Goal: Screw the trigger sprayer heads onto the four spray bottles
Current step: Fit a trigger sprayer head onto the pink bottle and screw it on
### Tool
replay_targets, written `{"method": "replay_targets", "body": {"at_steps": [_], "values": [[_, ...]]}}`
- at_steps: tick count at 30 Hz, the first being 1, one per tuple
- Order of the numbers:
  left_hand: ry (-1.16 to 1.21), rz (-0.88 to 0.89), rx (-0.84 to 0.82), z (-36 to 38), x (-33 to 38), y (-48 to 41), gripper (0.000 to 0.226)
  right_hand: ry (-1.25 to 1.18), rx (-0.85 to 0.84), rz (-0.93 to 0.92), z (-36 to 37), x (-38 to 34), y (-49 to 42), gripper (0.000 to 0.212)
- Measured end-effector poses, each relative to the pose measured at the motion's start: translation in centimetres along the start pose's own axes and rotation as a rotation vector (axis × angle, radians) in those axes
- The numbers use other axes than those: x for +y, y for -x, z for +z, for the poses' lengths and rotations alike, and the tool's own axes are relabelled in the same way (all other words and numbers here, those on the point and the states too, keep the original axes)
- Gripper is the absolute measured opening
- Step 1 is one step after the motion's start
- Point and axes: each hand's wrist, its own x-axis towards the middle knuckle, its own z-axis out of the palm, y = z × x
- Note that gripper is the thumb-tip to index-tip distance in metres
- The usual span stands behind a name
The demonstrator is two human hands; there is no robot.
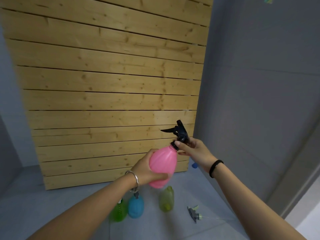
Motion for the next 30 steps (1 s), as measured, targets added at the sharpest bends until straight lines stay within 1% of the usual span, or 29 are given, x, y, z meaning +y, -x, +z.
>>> {"method": "replay_targets", "body": {"at_steps": [2,3,5,7,9,11,14,17,19,22,24,27,29,30], "values": [[-0.020,-0.001,-0.006,-0.2,0.3,0.0,0.078,-0.010,-0.021,-0.007,0.0,-0.1,0.0,0.033],[-0.030,-0.002,-0.014,-0.3,0.5,0.0,0.079,-0.009,-0.035,-0.011,0.0,-0.1,0.0,0.033],[-0.025,-0.007,-0.036,-0.5,0.5,0.0,0.084,0.017,-0.077,-0.014,-0.1,-0.3,-0.1,0.026],[0.029,-0.006,-0.054,-0.6,0.6,0.1,0.081,0.050,-0.109,-0.023,-0.3,-0.8,-0.2,0.026],[0.123,-0.002,-0.072,-0.5,1.1,0.2,0.074,0.052,-0.109,-0.050,-0.6,-1.0,-0.3,0.036],[0.196,-0.004,-0.108,-0.3,1.6,0.2,0.080,0.007,-0.110,-0.064,-1.0,-1.2,-0.4,0.044],[0.251,-0.017,-0.184,-0.1,2.2,0.1,0.093,-0.056,-0.164,-0.054,-1.6,-1.5,-0.5,0.041],[0.264,-0.027,-0.205,-0.3,2.5,0.0,0.090,-0.041,-0.201,-0.041,-2.2,-1.9,-0.6,0.039],[0.248,-0.020,-0.170,-0.3,2.7,0.0,0.085,0.017,-0.134,-0.054,-2.0,-2.1,-0.6,0.038],[0.247,-0.006,-0.070,0.3,2.9,-0.4,0.084,0.062,0.130,-0.103,-0.7,-2.0,-0.8,0.038],[0.257,0.005,-0.022,0.5,3.0,-0.6,0.079,0.028,0.226,-0.116,0.5,-1.9,-0.9,0.035],[0.262,-0.006,-0.014,0.4,3.0,-0.7,0.078,-0.059,0.225,-0.097,1.2,-1.8,-1.1,0.035],[0.285,-0.005,-0.030,0.4,3.0,-0.8,0.078,-0.081,0.171,-0.068,1.2,-1.9,-1.0,0.033],[0.299,-0.001,-0.033,0.4,3.0,-0.8,0.078,-0.094,0.125,-0.053,1.1,-2.0,-1.0,0.037]]}}
